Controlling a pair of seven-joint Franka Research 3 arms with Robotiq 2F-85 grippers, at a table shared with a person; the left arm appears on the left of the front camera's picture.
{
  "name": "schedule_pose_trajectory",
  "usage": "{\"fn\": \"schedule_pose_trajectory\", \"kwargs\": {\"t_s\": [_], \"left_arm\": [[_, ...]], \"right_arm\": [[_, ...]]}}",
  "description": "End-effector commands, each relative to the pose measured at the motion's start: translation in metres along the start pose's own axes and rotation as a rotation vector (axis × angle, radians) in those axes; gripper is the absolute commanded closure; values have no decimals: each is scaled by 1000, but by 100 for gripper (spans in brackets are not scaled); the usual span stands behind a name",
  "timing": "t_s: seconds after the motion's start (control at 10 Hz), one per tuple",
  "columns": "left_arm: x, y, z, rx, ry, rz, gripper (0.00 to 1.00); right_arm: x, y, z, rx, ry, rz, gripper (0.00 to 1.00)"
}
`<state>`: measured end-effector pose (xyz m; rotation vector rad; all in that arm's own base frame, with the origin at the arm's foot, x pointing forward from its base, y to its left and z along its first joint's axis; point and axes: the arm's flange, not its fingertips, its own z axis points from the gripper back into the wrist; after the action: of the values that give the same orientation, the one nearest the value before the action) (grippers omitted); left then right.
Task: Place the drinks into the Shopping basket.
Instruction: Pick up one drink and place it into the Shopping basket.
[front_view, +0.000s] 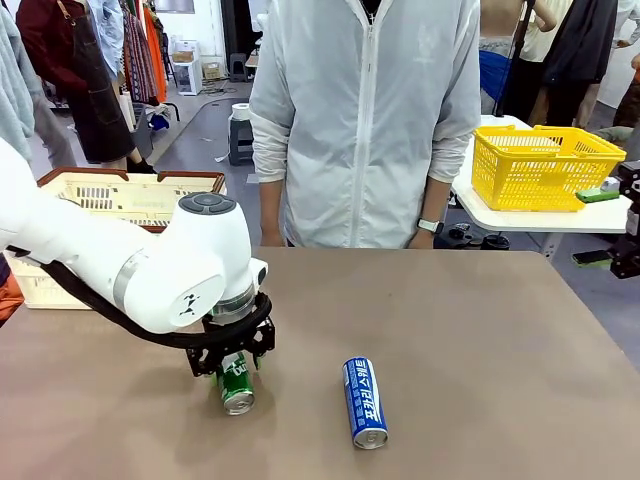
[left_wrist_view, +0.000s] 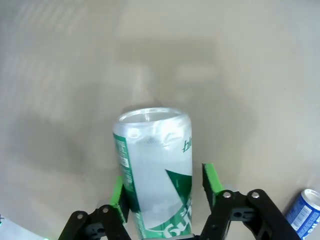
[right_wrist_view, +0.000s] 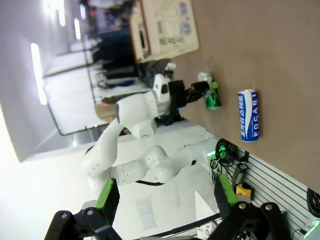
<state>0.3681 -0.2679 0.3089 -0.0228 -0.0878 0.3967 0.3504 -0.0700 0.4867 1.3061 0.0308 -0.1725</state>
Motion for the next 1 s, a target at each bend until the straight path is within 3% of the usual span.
{"fn": "schedule_pose_trajectory", "kwargs": {"t_s": [0.0, 0.4, 0.5, 0.6, 0.8, 0.9], "left_arm": [[-2, 3, -3, 10, -24, -6, 100], [0, 9, 25, -29, -38, -57, 100], [2, 15, 50, -53, -23, -113, 100], [5, 25, 87, 1, 15, -185, 100], [-7, 47, 156, -49, -20, -253, 100], [-18, 56, 182, -7, 0, -314, 100]], "right_arm": [[-2, 4, 3, -7, 11, -7, 0], [-2, 4, 3, -7, 11, -7, 0], [-2, 4, 3, -7, 11, -7, 0], [-2, 4, 3, -7, 11, -7, 0], [-2, 4, 3, -7, 11, -7, 0], [-2, 4, 3, -7, 11, -7, 0]]}}
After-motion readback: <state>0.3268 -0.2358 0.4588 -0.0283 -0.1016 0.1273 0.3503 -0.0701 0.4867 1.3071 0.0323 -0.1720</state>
